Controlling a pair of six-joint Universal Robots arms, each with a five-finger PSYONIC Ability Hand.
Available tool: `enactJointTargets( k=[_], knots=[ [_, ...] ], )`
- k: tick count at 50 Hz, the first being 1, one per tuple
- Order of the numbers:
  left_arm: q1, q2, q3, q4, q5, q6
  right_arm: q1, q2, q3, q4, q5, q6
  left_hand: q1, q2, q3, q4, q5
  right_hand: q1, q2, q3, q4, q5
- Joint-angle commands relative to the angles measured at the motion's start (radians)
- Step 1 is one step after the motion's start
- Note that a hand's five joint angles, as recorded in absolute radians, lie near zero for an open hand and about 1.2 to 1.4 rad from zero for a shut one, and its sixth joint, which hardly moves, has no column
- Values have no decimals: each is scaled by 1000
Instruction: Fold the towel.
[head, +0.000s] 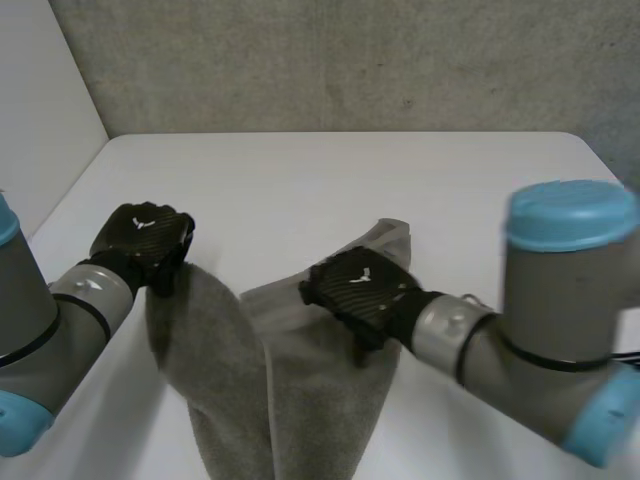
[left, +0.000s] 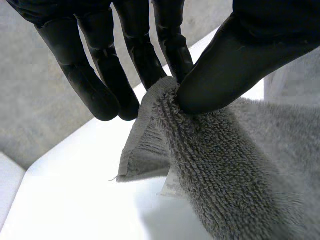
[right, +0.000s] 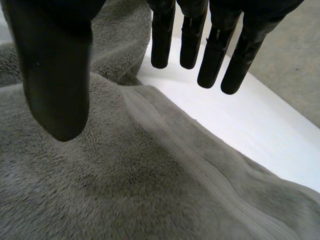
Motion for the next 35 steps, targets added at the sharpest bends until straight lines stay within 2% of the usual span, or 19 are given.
enactJointTargets(
  k=[1, 9, 14, 20, 25, 28, 35],
  knots=[
    [56, 5, -37, -24, 3, -2, 89, 169, -163, -11, 49, -5, -46, -109, -142, -114, -241, 6, 10, 14, 17, 26],
    [91, -9, -54, -23, 5, -2, 170, 271, -289, -12, 44, -22, -46, -109, -142, -114, -241, 15, 19, 23, 26, 35],
    [108, -35, -45, -23, 5, -2, 228, 323, -326, -9, 64, -127, -46, -109, -142, -114, -241, 73, 77, 81, 84, 93],
    [128, -47, -37, -21, 6, -2, 244, 355, -327, -8, 78, -204, -46, -109, -142, -114, -241, 167, 172, 176, 179, 187],
    [129, -78, -15, -19, 5, -2, 254, 363, -327, -15, 168, -227, -46, -109, -142, -114, -241, 375, 380, 384, 386, 395],
    [129, -98, -2, -19, 5, -2, 256, 358, -327, -37, 194, -227, -46, -109, -142, -114, -241, 405, 409, 413, 416, 425],
    [129, -136, 21, -19, 3, -2, 259, 346, -312, -91, 205, -226, -46, -109, -142, -114, -241, 405, 409, 413, 416, 425]
  ],
)
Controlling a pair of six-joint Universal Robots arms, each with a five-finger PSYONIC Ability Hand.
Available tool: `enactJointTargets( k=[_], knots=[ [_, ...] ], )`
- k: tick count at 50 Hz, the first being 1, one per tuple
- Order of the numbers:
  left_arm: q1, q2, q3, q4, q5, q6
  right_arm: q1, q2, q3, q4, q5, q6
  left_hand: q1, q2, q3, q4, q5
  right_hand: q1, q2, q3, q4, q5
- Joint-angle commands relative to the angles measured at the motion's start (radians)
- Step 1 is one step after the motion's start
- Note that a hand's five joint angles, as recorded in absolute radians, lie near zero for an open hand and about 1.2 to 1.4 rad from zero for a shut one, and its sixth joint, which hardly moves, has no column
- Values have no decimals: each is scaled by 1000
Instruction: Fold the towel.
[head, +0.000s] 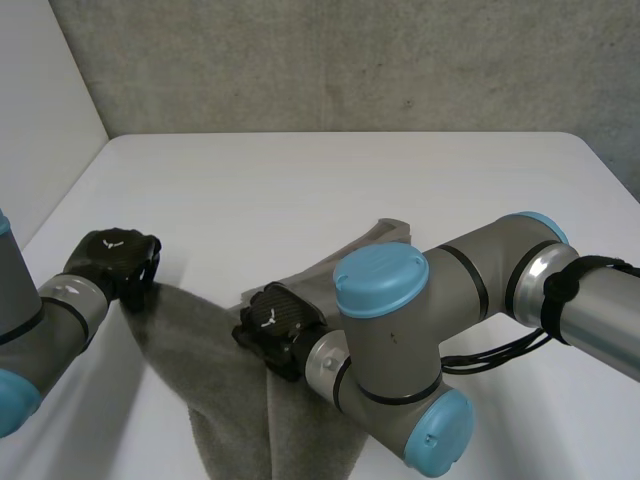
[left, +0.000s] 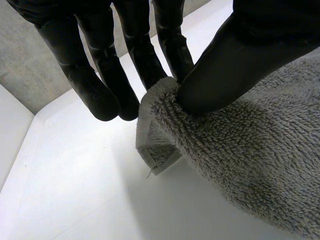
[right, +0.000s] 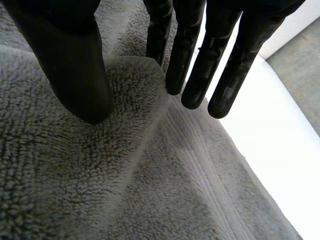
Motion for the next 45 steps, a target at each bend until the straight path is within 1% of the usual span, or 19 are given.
enactJointTargets(
  k=[1, 8, 9, 10, 11, 12, 13, 17, 19, 20, 22, 25, 27, 28, 30, 34, 38, 41, 45],
  knots=[
    [1, -52, 31, 0, -2, 0, 3, -18, 17, -58, 15, 5, -46, -109, -142, -114, -241, 6, 6, 8, 5, 15],
    [18, -63, 37, -2, -3, 0, 1, -20, 43, -56, 6, 4, -46, -109, -142, -114, -241, 80, 80, 81, 79, 88],
    [18, -63, 37, -2, -3, 0, 3, -20, 44, -56, 8, 4, -46, -109, -142, -114, -241, 234, 234, 235, 233, 242],
    [22, -63, 39, -2, -3, 0, 3, -20, 44, -56, 8, 4, -46, -109, -142, -114, -241, 235, 235, 237, 234, 244],
    [22, -63, 40, -2, -3, 0, 1, -18, 44, -56, 15, 2, -46, -109, -142, -114, -241, 401, 401, 402, 400, 409],
    [22, -63, 40, -2, -3, 0, 1, -18, 44, -56, 15, 2, -46, -109, -142, -114, -241, 403, 403, 404, 401, 411],
    [22, -63, 42, 1, -3, 0, -3, -17, 44, -62, 25, 2, -46, -109, -142, -114, -241, 556, 556, 557, 555, 564],
    [22, -66, 59, 3, -3, 0, -11, -21, 30, -70, 43, 5, -46, -109, -142, -114, -241, 557, 557, 559, 556, 566],
    [21, -72, 103, 0, -8, 0, -14, -36, 7, -100, 98, 1, -46, -109, -142, -114, -241, 557, 557, 559, 556, 566],
    [21, -72, 103, 0, -8, 0, -14, -37, 7, -101, 98, 1, -46, -109, -142, -114, -241, 557, 557, 559, 556, 566],
    [19, -77, 187, -2, -15, -2, -14, -92, -26, -180, 170, -14, -46, -109, -142, -114, -241, 557, 557, 559, 556, 566],
    [12, -75, 244, -2, -17, -5, -14, -135, -31, -242, 201, -27, -46, -109, -142, -114, -241, 557, 557, 559, 556, 566],
    [2, -61, 362, 4, -23, -24, -19, -236, -17, -420, 235, -51, -46, -109, -142, -114, -241, 557, 557, 559, 556, 566],
    [2, -61, 362, 5, -23, -25, -19, -236, -17, -421, 235, -51, -46, -109, -142, -114, -241, 557, 557, 559, 556, 566],
    [-21, -32, 469, 35, -34, -69, -28, -328, 19, -617, 252, -59, -46, -109, -142, -114, -241, 557, 557, 559, 556, 566],
    [-47, 38, 549, 96, -51, -151, -69, -417, 68, -726, 250, -62, -46, -109, -142, -114, -241, 557, 557, 559, 556, 566],
    [-41, 118, 588, 143, -95, -230, -114, -513, 122, -695, 247, -58, -46, -109, -142, -114, -241, 557, 557, 559, 556, 566],
    [-41, 135, 583, 143, -104, -230, -127, -527, 145, -667, 247, -54, -46, -109, -142, -114, -241, 557, 557, 559, 556, 566],
    [-44, 138, 531, 126, -106, -230, -198, -579, 242, -538, 235, -54, -46, -109, -142, -114, -241, 557, 557, 559, 556, 566]
  ],
)
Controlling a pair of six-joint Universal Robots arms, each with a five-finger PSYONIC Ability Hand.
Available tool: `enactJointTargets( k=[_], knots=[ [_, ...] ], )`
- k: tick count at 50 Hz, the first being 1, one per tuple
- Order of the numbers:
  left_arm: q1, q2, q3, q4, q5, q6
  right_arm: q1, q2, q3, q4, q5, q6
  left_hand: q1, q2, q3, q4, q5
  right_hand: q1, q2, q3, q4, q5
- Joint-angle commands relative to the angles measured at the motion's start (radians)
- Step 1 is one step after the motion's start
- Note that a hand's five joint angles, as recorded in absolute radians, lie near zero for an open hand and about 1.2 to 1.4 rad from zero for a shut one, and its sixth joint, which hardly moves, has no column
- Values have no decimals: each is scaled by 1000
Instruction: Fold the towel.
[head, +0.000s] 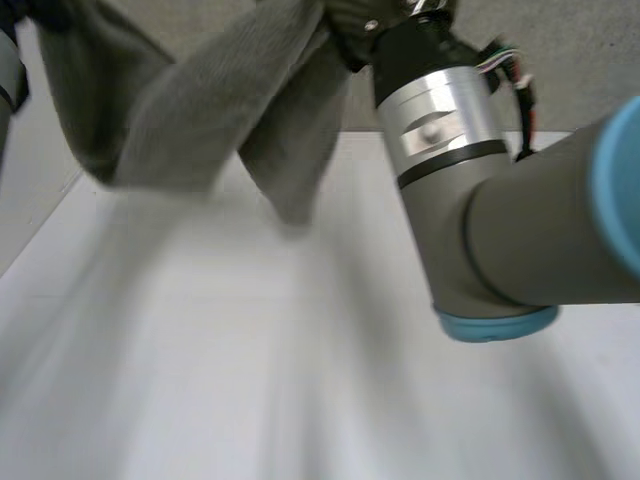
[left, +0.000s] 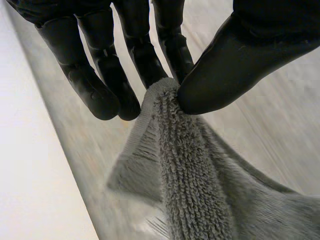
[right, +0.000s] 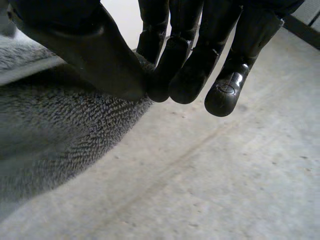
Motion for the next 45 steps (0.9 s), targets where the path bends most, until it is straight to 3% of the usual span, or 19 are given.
enactJointTargets(
  k=[1, 12, 26, 31, 33, 37, 38, 39, 40, 45],
  knots=[
    [-4, 28, -85, -24, -16, -14, -107, -98, 160, 220, -28, 4, -46, -109, -145, -125, -241, 74, 52, 52, 52, 61],
    [-19, -62, -264, -86, 18, -14, -263, -251, 434, 516, -245, -1, -46, -109, -145, -125, -241, 74, 52, 52, 52, 61],
    [-111, -58, -317, -124, 52, -15, -397, -476, 464, 868, -299, -12, -46, -109, -145, -125, -241, 74, 52, 52, 52, 61],
    [-150, -6, -331, -164, 52, -20, -440, -546, 471, 1072, -358, -130, -46, -109, -145, -125, -241, 74, 52, 52, 52, 61],
    [-157, 37, -349, -166, 53, -18, -490, -587, 488, 1206, -424, -237, -46, -109, -145, -125, -241, 74, 52, 52, 52, 61],
    [-161, 68, -363, -162, 53, -15, -539, -601, 507, 1300, -484, -309, -46, -109, -145, -125, -241, 74, 52, 52, 52, 61],
    [-164, 74, -364, -161, 53, -15, -565, -601, 513, 1325, -508, -329, -46, -109, -145, -125, -241, -373, -394, -395, -395, -385],
    [-164, 74, -364, -161, 53, -15, -566, -601, 513, 1325, -509, -329, -46, -109, -145, -125, -241, -377, -399, -399, -399, -390],
    [-164, 76, -367, -161, 53, -14, -591, -601, 519, 1328, -541, -335, -46, -109, -145, -125, -241, -790, -812, -812, -812, -802],
    [-167, 59, -372, -161, 53, -14, -628, -578, 534, 1311, -634, -329, -46, -109, -145, -125, -241, -1135, -1156, -1157, -1157, -1147]
  ],
)
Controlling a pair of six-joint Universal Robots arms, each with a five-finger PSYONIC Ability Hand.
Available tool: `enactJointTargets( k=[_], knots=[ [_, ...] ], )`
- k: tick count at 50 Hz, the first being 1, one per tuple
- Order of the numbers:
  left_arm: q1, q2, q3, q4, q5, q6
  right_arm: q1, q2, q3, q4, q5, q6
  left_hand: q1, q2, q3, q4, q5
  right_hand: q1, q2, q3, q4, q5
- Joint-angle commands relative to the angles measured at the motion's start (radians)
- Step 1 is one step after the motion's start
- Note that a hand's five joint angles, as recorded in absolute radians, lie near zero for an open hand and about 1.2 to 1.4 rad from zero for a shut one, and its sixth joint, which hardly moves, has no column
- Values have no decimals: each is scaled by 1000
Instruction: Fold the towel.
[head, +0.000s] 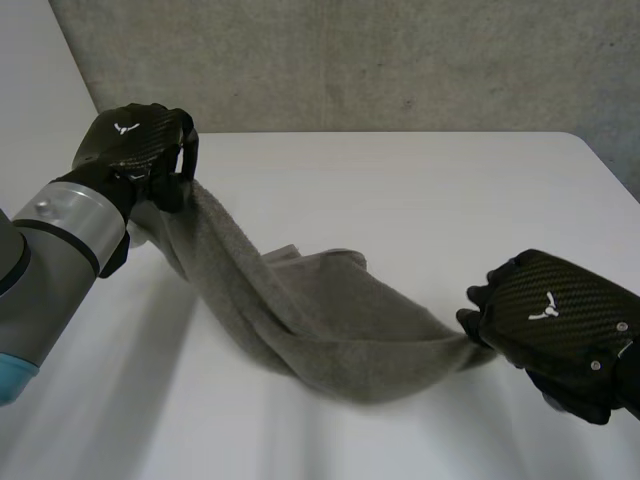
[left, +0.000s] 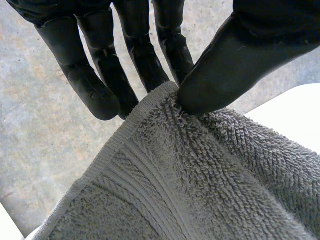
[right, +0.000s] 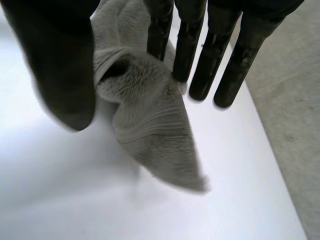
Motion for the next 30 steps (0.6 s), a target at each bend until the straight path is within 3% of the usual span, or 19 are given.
enactJointTargets(
  k=[1, 5, 10, 13, 18, 23, 30],
  knots=[
    [-5, -15, -8, 0, -1, 1, -60, 46, 27, -7, -134, -3, -46, -109, -146, -125, -241, -400, -411, -417, -418, -394],
    [-6, -32, -11, -4, 0, 1, -54, 109, 9, -20, -149, 43, -46, -109, -146, -125, -241, -400, -411, -417, -418, -394],
    [-6, -23, -49, -4, 3, 4, 30, 283, -105, -124, -145, 291, -46, -109, -146, -125, -241, -400, -411, -417, -418, -394],
    [-8, -16, -55, -3, 3, 4, 50, 331, -137, -156, -142, 358, -46, -109, -146, -125, -241, -400, -411, -417, -418, -394],
    [-21, 40, -70, -7, 5, 18, 87, 517, -301, -236, -77, 598, -46, -109, -146, -125, -241, -400, -411, -417, -418, -394],
    [-34, 89, -93, -7, 5, 20, 125, 649, -433, -283, -12, 730, -46, -109, -146, -125, -241, -400, -411, -417, -418, -394],
    [-40, 170, -141, -6, 20, 20, 205, 821, -577, -336, 83, 804, -46, -109, -146, -125, -241, -400, -411, -417, -418, -394]
  ],
)
